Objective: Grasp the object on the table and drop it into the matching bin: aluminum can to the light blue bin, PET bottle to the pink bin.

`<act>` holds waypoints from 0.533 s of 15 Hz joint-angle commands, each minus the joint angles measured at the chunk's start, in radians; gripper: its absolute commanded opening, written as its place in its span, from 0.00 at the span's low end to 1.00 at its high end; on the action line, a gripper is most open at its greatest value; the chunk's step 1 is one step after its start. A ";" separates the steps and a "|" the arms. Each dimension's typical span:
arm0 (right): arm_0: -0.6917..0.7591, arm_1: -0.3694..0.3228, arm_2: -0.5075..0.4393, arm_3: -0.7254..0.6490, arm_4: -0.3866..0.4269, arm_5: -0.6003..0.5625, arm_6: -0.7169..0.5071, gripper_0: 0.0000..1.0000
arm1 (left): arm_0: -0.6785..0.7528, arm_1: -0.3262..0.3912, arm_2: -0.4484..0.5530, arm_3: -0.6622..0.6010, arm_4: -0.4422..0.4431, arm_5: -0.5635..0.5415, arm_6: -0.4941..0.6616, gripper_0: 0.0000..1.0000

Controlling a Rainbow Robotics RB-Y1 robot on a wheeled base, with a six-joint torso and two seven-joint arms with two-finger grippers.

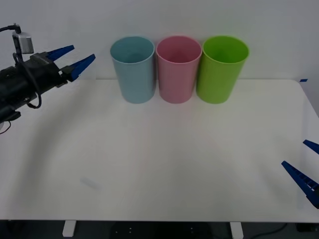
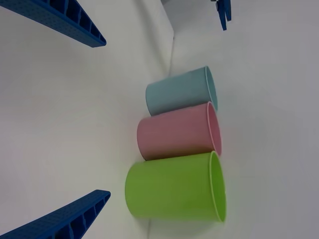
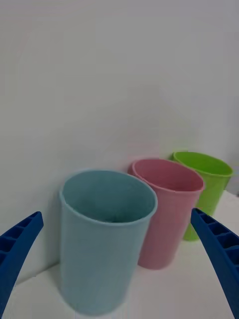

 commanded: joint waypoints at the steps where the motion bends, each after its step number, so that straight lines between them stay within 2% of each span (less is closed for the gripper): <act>1: 0.000 0.000 0.000 0.000 0.000 0.000 0.000 1.00 | 0.072 0.000 0.114 -0.028 -0.072 -0.132 0.008 1.00; 8: 0.000 0.000 0.000 0.000 0.000 0.000 0.000 1.00 | 0.270 0.000 0.281 -0.129 -0.096 -0.305 -0.001 1.00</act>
